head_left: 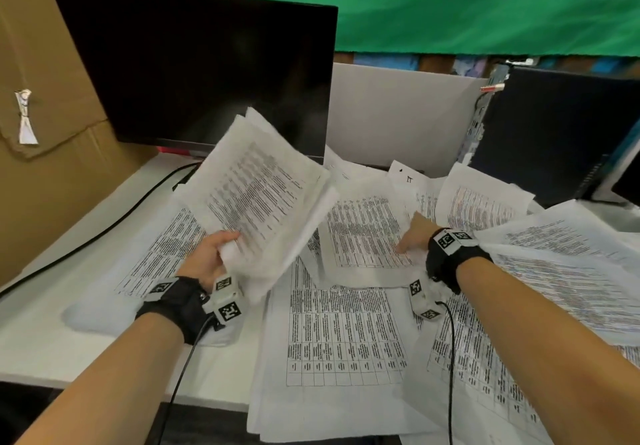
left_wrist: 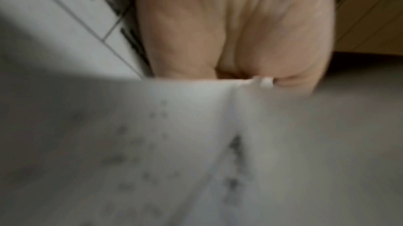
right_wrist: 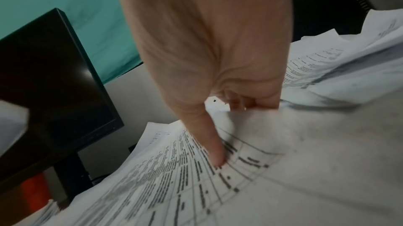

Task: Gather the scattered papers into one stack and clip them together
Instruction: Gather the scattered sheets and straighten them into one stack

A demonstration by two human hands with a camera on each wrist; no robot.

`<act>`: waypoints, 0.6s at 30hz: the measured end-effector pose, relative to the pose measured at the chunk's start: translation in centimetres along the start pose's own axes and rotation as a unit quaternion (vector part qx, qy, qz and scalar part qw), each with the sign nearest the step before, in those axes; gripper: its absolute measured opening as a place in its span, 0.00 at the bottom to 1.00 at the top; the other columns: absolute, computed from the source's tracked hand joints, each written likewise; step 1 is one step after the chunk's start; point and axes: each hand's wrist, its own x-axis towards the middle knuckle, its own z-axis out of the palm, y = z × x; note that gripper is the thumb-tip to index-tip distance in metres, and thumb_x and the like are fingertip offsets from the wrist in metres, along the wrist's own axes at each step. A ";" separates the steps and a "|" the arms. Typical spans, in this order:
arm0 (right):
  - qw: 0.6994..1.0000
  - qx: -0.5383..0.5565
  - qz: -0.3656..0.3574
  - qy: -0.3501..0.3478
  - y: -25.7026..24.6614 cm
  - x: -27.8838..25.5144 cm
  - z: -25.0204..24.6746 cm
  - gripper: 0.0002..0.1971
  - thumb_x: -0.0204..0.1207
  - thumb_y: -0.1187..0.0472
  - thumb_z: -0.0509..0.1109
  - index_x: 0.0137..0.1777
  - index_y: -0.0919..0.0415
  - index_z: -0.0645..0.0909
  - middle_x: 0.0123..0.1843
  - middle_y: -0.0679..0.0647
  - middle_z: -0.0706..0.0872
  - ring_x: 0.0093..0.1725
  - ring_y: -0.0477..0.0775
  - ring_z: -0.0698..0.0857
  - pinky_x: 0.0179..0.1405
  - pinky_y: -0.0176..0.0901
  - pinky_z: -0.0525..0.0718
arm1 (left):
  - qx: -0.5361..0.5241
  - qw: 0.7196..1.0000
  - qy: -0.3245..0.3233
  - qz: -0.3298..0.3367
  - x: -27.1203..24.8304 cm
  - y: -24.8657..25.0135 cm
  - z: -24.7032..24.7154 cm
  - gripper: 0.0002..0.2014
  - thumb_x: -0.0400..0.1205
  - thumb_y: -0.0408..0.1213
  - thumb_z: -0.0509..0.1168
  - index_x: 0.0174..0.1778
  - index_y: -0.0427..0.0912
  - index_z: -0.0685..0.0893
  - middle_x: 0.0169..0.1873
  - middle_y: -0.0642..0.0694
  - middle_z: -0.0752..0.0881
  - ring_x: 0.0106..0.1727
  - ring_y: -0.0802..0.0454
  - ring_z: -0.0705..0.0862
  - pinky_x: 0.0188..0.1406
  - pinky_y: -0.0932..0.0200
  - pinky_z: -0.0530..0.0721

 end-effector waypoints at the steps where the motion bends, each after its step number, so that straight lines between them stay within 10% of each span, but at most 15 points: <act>1: 1.000 -0.006 0.006 0.020 0.1 0.1 -0.1 0.36 0.75 0.64 0.76 0.78 0.76 0.62 0.76 0.69 0.73 0.74 0.67 0.75 0.64 0.49 0.78 | 0.022 1.000 -0.003 -0.019 -0.3 -0.2 0.4 0.19 0.85 0.28 0.53 0.37 0.32 0.88 0.28 0.42 0.90 0.34 0.48 0.90 0.32 0.59 0.87; 4: 0.995 -0.002 0.000 0.105 0.8 0.4 -0.7 0.18 0.80 0.65 0.68 0.66 0.75 0.76 0.67 0.70 0.82 0.65 0.69 0.82 0.54 0.47 0.80 | 0.071 0.997 0.013 -0.012 0.1 -0.1 0.6 0.11 0.85 0.23 0.53 0.58 0.26 0.79 0.44 0.40 0.88 0.40 0.47 0.88 0.42 0.54 0.87; 9: 0.998 0.002 0.028 0.061 2.0 0.4 -0.6 0.28 0.70 0.50 0.79 0.60 0.71 0.79 0.58 0.62 0.84 0.60 0.65 0.84 0.58 0.49 0.84 | 0.081 0.997 0.017 0.000 0.8 -0.3 0.0 0.16 0.84 0.21 0.57 0.68 0.23 0.71 0.61 0.30 0.81 0.42 0.46 0.86 0.28 0.60 0.86; 14: 0.998 -0.002 0.031 0.053 1.7 0.1 -0.2 0.31 0.70 0.51 0.80 0.64 0.73 0.77 0.62 0.66 0.85 0.58 0.63 0.85 0.55 0.48 0.85 | 0.068 0.997 0.006 0.023 -0.1 -0.2 0.5 0.07 0.85 0.24 0.55 0.47 0.32 0.78 0.30 0.39 0.90 0.26 0.48 0.90 0.19 0.58 0.86; 18: 0.997 0.038 0.010 0.068 1.0 -0.2 -0.3 0.25 0.75 0.60 0.76 0.67 0.73 0.77 0.64 0.65 0.83 0.64 0.65 0.83 0.57 0.46 0.82 | 0.083 0.996 0.009 0.015 -1.0 -0.1 1.2 0.10 0.86 0.36 0.58 0.60 0.38 0.79 0.31 0.45 0.91 0.30 0.50 0.90 0.19 0.60 0.84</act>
